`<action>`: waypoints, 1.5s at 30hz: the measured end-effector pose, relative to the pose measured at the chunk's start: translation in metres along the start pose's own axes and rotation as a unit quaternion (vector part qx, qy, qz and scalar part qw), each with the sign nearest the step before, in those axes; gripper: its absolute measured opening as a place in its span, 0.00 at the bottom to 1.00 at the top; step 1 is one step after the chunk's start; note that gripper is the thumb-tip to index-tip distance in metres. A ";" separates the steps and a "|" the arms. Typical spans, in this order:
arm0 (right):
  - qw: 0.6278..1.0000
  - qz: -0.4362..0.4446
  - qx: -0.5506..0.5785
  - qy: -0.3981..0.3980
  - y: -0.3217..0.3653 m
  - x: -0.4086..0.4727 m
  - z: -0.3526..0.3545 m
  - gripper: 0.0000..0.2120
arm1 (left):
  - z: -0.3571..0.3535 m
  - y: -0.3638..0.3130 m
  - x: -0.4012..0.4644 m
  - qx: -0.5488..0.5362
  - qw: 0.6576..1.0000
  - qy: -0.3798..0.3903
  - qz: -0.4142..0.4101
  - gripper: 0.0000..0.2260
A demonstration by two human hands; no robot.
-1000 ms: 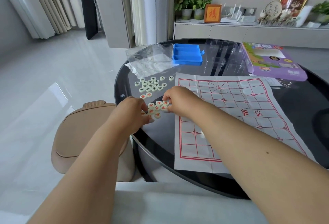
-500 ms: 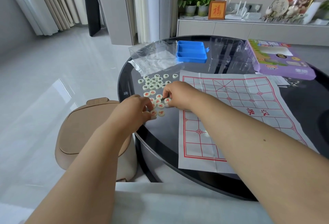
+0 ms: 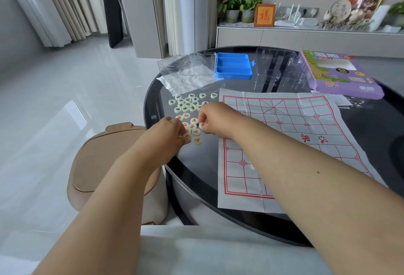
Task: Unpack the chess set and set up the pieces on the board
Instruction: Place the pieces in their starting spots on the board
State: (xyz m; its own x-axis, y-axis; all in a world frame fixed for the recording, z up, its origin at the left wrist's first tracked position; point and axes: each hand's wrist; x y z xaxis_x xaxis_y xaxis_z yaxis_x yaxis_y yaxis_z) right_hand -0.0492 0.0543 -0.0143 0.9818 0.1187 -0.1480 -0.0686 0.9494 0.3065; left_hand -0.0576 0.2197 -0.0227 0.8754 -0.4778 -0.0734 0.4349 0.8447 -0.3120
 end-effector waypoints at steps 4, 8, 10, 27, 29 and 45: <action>0.995 0.015 0.063 -0.071 -0.017 -0.028 0.024 0.07 | 0.005 -0.020 0.000 -0.057 0.996 -0.040 -0.049 0.11; 0.995 -0.008 0.051 -0.083 -0.061 -0.086 0.052 0.05 | -0.007 -0.064 0.001 -0.050 0.992 -0.005 -0.119 0.13; 0.998 -0.037 0.038 -0.045 -0.083 -0.110 0.054 0.08 | -0.019 -0.084 0.002 -0.038 0.990 0.021 -0.137 0.14; 0.993 -0.111 0.040 0.023 -0.124 -0.151 0.040 0.16 | -0.045 -0.131 0.024 -0.063 0.984 0.044 -0.158 0.13; 0.995 -0.087 0.043 -0.028 -0.111 -0.141 0.043 0.13 | -0.038 -0.123 0.024 -0.064 0.987 0.008 -0.146 0.12; 0.999 -0.035 0.013 -0.037 0.012 -0.023 -0.020 0.30 | -0.011 0.006 0.022 0.043 0.999 -0.028 -0.003 0.21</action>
State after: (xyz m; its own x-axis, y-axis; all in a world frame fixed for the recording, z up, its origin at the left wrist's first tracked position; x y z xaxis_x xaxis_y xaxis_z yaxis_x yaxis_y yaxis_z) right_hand -0.0762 0.0692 -0.0264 0.9945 0.0300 -0.1005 0.0040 0.9468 0.3219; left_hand -0.0383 0.2120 -0.0366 0.8819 -0.4710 -0.0185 0.4547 0.8604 -0.2301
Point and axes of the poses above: each hand's wrist, its own x-axis towards the middle knuckle, its own z-axis out of the back of the hand, y = z × x, and after that the axes turned 3 degrees about y, right-handed
